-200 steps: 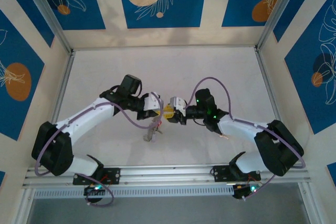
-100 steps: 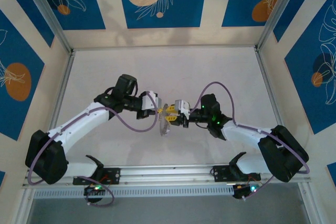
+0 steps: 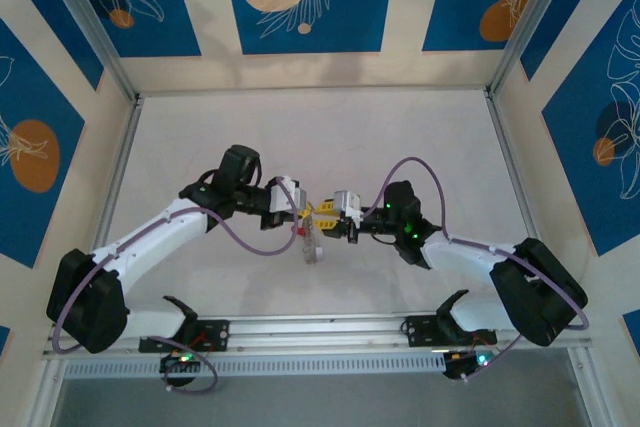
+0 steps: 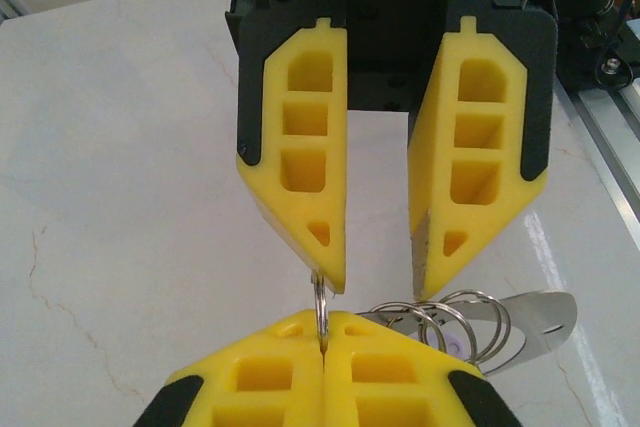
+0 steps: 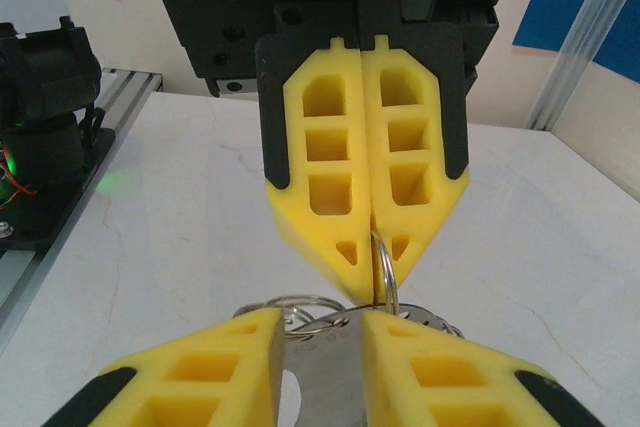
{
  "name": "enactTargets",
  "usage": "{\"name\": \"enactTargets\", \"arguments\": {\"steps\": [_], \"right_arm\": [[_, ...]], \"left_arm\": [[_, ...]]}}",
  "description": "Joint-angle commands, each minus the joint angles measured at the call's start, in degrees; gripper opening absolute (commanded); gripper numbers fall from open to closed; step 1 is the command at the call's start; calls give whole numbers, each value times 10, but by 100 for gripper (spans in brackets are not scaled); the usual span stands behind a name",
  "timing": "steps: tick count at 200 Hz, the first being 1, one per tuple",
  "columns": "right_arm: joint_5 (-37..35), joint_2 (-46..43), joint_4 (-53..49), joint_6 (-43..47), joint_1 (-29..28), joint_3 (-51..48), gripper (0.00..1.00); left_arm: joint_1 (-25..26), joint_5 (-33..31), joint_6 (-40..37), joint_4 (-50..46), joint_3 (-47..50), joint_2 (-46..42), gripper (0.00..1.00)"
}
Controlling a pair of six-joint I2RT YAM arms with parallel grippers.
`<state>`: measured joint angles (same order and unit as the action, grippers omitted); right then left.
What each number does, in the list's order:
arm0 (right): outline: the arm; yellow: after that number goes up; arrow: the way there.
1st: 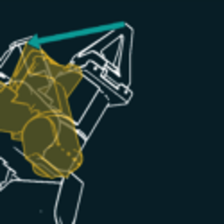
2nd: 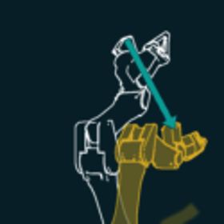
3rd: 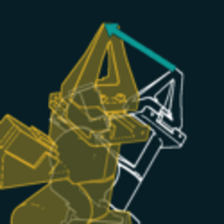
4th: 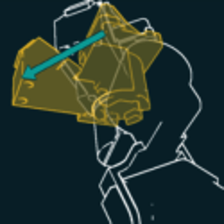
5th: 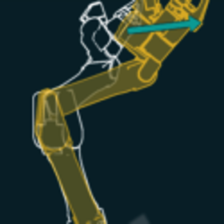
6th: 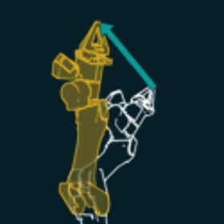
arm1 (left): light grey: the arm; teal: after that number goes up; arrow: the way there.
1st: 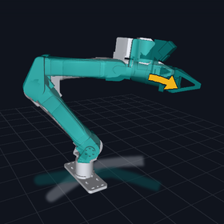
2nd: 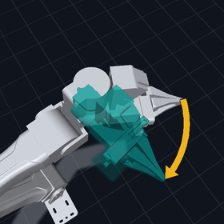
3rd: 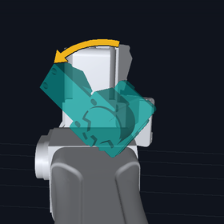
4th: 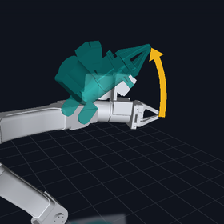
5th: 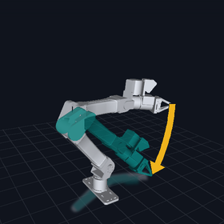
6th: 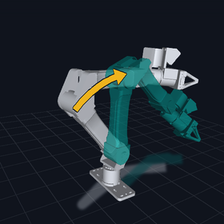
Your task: Put the keys on the keyring
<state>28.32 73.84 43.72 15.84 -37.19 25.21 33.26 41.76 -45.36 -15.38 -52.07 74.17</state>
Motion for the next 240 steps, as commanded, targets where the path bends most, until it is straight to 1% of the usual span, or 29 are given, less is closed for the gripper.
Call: {"name": "enactTargets", "arguments": {"steps": [1,15,30,55,88,103,120,131,161,186,196,240], "right_arm": [[-11,10,24,-5,-5,0,30],[-16,10,28,-4,-5,-2,29],[-4,4,31,7,-2,-11,28],[0,-7,-2,36,-1,-16,28],[-15,-11,23,18,10,-32,26],[-19,-8,24,15,11,-30,27],[-21,-6,37,14,12,-31,32],[-15,-6,42,12,11,-30,32],[16,-5,42,15,6,-24,29],[13,4,45,16,-1,-21,28],[14,8,49,14,-2,-20,26],[24,14,60,8,-7,-11,25]], "left_arm": [[13,46,-10,22,6,-11,0],[14,43,-12,21,6,-12,0],[14,37,-12,21,7,-14,0],[15,31,-15,12,4,-14,0],[25,25,-25,15,12,-16,0],[29,17,-27,21,17,-18,0],[31,10,-26,26,20,-21,0],[32,10,-26,25,19,-21,0],[35,10,-24,20,10,-17,0],[38,11,-15,34,12,-18,0],[40,10,-14,36,11,-18,0],[50,-5,-11,41,18,-20,0]]}}
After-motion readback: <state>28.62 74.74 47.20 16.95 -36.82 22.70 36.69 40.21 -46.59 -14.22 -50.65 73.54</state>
